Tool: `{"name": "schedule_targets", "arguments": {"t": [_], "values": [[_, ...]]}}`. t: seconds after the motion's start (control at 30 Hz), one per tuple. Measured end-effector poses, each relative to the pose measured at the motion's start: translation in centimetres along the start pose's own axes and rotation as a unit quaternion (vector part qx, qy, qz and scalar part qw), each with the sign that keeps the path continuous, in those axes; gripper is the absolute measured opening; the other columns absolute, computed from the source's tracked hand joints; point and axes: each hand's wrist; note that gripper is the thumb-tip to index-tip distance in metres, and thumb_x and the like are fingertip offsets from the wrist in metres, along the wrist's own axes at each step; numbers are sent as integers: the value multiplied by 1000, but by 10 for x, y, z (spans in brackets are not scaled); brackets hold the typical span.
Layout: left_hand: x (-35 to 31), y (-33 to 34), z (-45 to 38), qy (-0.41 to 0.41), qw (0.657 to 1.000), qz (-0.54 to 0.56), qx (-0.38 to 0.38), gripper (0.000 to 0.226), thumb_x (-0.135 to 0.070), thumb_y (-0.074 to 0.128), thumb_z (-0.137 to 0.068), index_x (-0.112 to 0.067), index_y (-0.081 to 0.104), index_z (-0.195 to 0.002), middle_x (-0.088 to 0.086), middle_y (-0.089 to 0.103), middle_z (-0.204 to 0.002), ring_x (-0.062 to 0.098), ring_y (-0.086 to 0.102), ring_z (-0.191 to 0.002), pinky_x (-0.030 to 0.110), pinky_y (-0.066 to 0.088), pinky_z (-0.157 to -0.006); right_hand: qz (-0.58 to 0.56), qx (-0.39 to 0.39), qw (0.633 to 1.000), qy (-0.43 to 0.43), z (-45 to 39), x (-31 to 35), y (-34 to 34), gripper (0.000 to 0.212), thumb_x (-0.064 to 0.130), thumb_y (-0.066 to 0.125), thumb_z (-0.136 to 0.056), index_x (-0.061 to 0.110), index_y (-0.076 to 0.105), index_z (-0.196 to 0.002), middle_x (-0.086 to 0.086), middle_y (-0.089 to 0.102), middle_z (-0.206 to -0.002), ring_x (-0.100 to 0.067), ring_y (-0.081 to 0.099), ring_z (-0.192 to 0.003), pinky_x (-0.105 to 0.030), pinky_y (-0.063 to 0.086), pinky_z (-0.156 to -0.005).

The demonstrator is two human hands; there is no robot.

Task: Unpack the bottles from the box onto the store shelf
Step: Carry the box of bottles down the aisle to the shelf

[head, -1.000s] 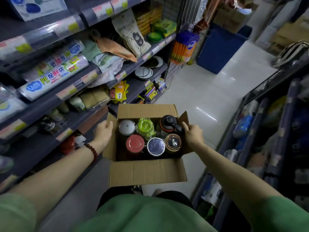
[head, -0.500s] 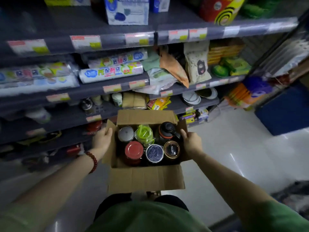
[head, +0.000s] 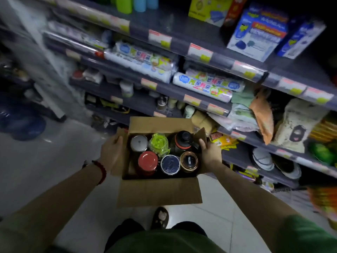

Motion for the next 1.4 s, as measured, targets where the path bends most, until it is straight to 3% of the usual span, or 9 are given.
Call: {"name": "schedule_targets", "arguments": {"t": [0.07,0.27,0.43,0.67,0.77,0.87,1.03,1.23,1.4], "values": [[18,-25,3,-23,998,56,-14,45,-46,46,-88,-7,64,-102,21,65,-105,41,60,-103,55,47,-95,5,17,1000,-20,0,21,16,53,45,43,-99,-2,65,-94,-28,67,-99,-42,62,-96,-33,37,-70],[60,-92,26,-39,994,68,-79,28,-29,44,-98,-7,61,-97,12,64,-93,30,60,-89,41,48,-78,13,72,993,-96,13,86,67,49,43,45,-99,-1,66,-94,-20,63,-86,-38,63,-90,-32,37,-69],[91,-136,36,-91,978,83,-170,23,-31,41,-99,-20,60,-105,2,61,-92,21,58,-84,32,47,-74,49,120,978,-167,15,138,116,50,44,43,-99,-1,64,-103,-25,67,-102,-40,62,-98,-33,38,-72],[138,-165,58,-172,934,144,-279,33,-33,44,-99,-9,60,-115,7,61,-106,28,58,-98,45,49,-92,113,183,924,-316,9,212,185,51,38,44,-100,-3,62,-77,-25,62,-77,-37,59,-74,-39,38,-61],[161,-162,63,-203,901,183,-337,29,-32,45,-98,-9,61,-106,8,63,-99,32,61,-97,42,50,-86,155,225,893,-358,2,239,221,48,39,41,-101,7,52,-66,-8,49,-63,-25,47,-60,-33,24,-52],[183,-157,65,-229,863,244,-378,19,-18,43,-100,-7,59,-104,12,62,-97,30,59,-93,34,44,-78,184,259,867,-384,0,258,258,45,36,40,-102,6,54,-71,-4,49,-66,-22,47,-65,-31,27,-58],[246,-143,59,-274,815,277,-429,26,-21,46,-99,-3,62,-110,12,63,-95,30,60,-93,32,42,-78,205,300,839,-404,-3,266,332,50,35,41,-102,17,42,-55,0,45,-57,-25,50,-62,-27,27,-46],[340,-121,38,-313,791,272,-449,31,-27,47,-98,-8,62,-117,16,67,-108,32,61,-101,39,49,-86,188,337,830,-402,-11,226,442,46,35,42,-101,8,59,-68,-15,61,-72,-31,61,-71,-40,48,-65],[422,-99,16,-325,784,260,-460,33,-30,44,-99,-8,61,-118,14,67,-109,33,61,-103,48,49,-94,191,335,807,-447,-25,197,536,49,37,41,-101,11,54,-62,-10,58,-66,-28,57,-65,-29,33,-51]]}}
Point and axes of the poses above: each hand's wrist, its own z-axis away from the middle knuckle, its own y-axis out of the palm, x = y × z
